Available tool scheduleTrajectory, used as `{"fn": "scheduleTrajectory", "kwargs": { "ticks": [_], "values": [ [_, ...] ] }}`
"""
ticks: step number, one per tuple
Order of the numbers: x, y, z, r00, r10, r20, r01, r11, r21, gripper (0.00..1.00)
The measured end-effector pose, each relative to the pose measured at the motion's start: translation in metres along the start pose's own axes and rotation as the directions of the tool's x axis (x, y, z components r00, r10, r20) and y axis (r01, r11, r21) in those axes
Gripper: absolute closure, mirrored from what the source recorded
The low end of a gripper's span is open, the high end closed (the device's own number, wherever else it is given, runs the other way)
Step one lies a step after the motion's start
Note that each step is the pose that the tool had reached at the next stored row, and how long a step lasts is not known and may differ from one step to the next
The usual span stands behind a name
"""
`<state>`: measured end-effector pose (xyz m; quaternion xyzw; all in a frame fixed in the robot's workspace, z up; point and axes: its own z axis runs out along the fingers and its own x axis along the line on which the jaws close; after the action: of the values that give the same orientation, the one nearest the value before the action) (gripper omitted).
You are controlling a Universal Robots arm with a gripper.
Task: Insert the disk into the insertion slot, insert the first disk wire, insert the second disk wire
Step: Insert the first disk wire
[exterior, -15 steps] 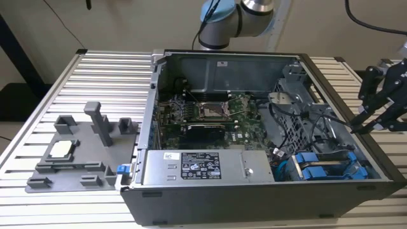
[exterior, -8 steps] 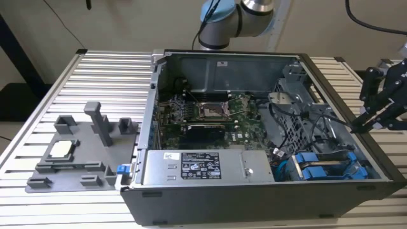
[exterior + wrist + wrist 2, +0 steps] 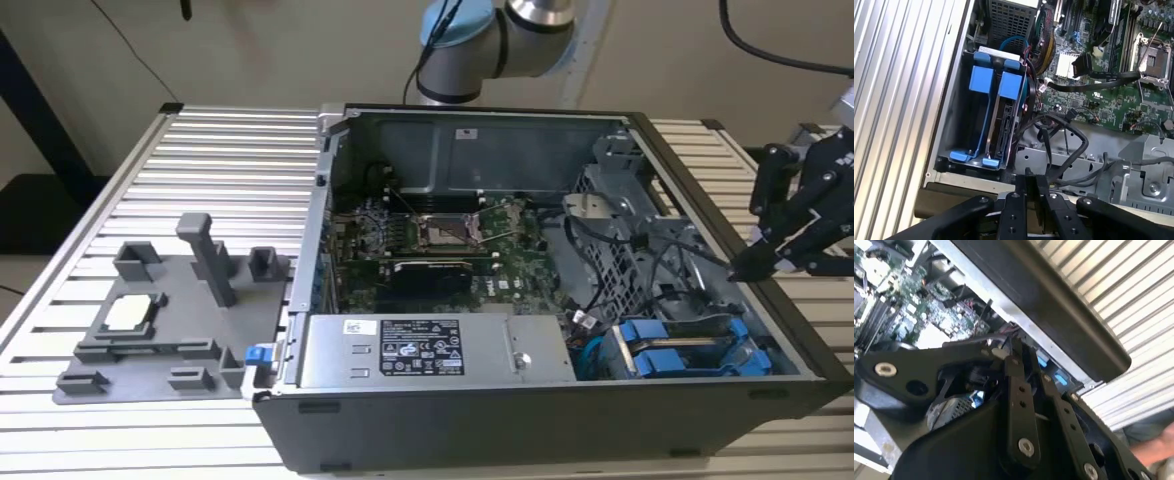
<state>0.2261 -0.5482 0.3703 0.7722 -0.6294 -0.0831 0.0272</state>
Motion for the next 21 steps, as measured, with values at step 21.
{"fn": "scheduleTrajectory", "kwargs": {
  "ticks": [21],
  "values": [
    [0.0060, 0.0496, 0.0134, 0.9996, -0.008, -0.0276, 0.011, 0.9904, 0.1381, 0.81]
  ]
}}
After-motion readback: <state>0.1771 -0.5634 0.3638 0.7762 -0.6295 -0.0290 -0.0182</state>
